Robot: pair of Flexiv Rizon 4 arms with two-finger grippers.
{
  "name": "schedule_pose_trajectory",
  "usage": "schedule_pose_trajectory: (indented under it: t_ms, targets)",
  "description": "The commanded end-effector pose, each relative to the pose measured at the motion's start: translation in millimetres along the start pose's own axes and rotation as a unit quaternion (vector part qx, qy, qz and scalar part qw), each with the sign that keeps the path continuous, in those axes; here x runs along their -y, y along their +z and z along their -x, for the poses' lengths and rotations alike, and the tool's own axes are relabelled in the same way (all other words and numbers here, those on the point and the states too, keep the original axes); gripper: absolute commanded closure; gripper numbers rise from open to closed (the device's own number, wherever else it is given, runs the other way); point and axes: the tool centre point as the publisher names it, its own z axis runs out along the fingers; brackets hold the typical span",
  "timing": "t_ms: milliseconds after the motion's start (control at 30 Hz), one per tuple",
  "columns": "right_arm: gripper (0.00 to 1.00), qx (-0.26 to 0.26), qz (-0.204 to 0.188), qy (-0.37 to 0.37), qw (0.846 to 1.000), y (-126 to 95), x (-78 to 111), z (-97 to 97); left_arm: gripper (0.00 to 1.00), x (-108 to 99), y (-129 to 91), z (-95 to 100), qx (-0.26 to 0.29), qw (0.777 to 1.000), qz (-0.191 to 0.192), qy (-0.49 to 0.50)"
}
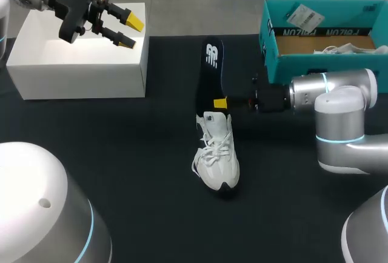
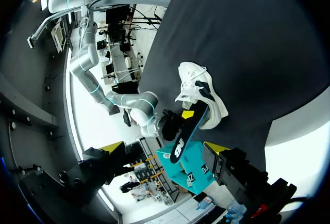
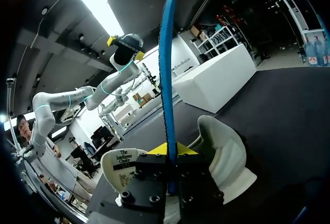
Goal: Take the shoe out of the shoebox, open the shoe tongue, remove and reinsert the insole, then place the shoe into the shoebox
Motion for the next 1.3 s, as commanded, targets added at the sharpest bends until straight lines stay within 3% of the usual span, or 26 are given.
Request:
schedule_pose_trajectory:
  t_ms: [33,167,200,300,400,433,733,833,1100,1300]
  targets:
    - [1.0,0.003,-0.002,0.006,1.0,2,7.1,-3.9,0.0,0,0,0.3,-0.002,1.0,-0.001,0.0]
    - [0.99,0.01,0.0,0.003,1.0,1,6.7,-5.5,0.0,0,0,0.3,-0.002,1.0,-0.001,0.0]
    - [0.67,0.012,0.001,-0.001,1.0,0,4.4,-6.2,0.0,0,0,0.3,-0.002,1.0,-0.001,0.0]
    - [0.38,0.019,-0.003,-0.012,1.0,-1,-3.5,-6.9,0.0,0,0,0.3,-0.002,1.0,-0.001,0.0]
    - [0.43,0.02,-0.005,-0.021,1.0,-2,-11.9,-6.3,0.0,0,0,0.3,-0.002,1.0,-0.001,0.0]
    - [0.5,0.021,-0.007,-0.025,0.999,-3,-14.7,-6.1,0.0,0,0,0.3,-0.002,1.0,-0.001,0.0]
    - [0.62,0.024,-0.021,-0.047,0.998,-10,-40.0,-1.0,0.0,0,0,0.3,-0.002,1.0,-0.001,0.0]
    - [1.0,0.021,-0.029,-0.05,0.998,-11,-44.6,3.2,0.0,0,0,0.3,-0.002,1.0,-0.001,0.0]
    - [1.0,-0.003,-0.08,-0.035,0.996,-1,-37.0,9.8,0.0,0,0,0.3,-0.002,1.0,-0.001,0.0]
    - [1.0,-0.011,-0.103,-0.007,0.995,1,-16.1,5.8,0.0,0,0,0.3,-0.002,1.0,-0.001,0.0]
